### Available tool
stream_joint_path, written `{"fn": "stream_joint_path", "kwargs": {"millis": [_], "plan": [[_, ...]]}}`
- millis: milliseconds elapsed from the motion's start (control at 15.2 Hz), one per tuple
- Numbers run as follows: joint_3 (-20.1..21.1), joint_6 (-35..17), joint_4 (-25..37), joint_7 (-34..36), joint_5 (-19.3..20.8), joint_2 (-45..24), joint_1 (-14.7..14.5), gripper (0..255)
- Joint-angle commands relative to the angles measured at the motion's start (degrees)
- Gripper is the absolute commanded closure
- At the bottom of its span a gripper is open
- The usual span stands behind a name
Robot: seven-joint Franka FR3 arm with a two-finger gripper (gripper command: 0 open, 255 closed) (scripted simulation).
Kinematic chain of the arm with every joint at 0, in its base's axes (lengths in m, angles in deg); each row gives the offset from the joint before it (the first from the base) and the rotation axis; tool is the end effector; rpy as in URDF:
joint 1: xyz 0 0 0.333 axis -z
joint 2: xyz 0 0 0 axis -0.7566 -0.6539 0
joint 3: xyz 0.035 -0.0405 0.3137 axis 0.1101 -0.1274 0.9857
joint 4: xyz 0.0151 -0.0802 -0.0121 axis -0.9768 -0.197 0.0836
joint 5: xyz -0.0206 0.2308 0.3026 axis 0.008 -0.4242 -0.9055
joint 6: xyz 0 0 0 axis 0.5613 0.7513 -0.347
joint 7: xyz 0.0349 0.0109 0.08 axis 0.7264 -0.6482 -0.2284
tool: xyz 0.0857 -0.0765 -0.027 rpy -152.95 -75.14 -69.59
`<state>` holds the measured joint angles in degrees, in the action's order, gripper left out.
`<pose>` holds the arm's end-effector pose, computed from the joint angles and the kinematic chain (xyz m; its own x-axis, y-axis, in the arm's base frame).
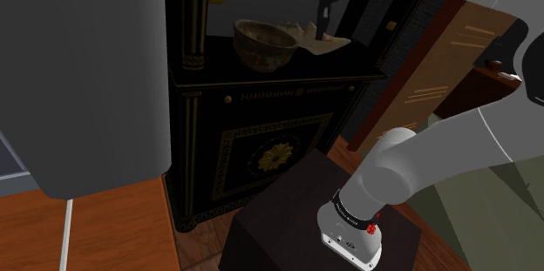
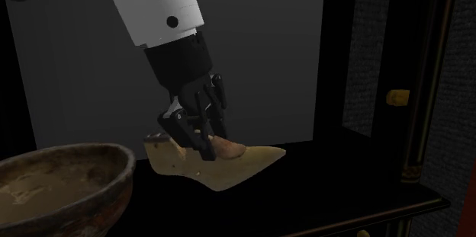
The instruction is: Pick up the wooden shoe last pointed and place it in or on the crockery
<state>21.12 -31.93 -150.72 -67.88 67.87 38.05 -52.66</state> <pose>0.3827 -0.0963 0.6312 0.8082 0.5598 -0.1826 0.5881 -0.7515 0.2990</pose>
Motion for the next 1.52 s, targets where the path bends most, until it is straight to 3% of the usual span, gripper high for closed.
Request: {"fn": "stream_joint_path", "kwargs": {"millis": [0, 1320, 1452], "plan": [[0.04, 1.27, 1.86, -0.59, -0.1, -0.44, 0.01, 255], [1.08, 14.61, 22.45, -5.68, -0.79, -6.85, 0.03, 255], [3.22, 15.93, 23.27, -3.03, -1.38, -7.45, -0.79, 255]]}}
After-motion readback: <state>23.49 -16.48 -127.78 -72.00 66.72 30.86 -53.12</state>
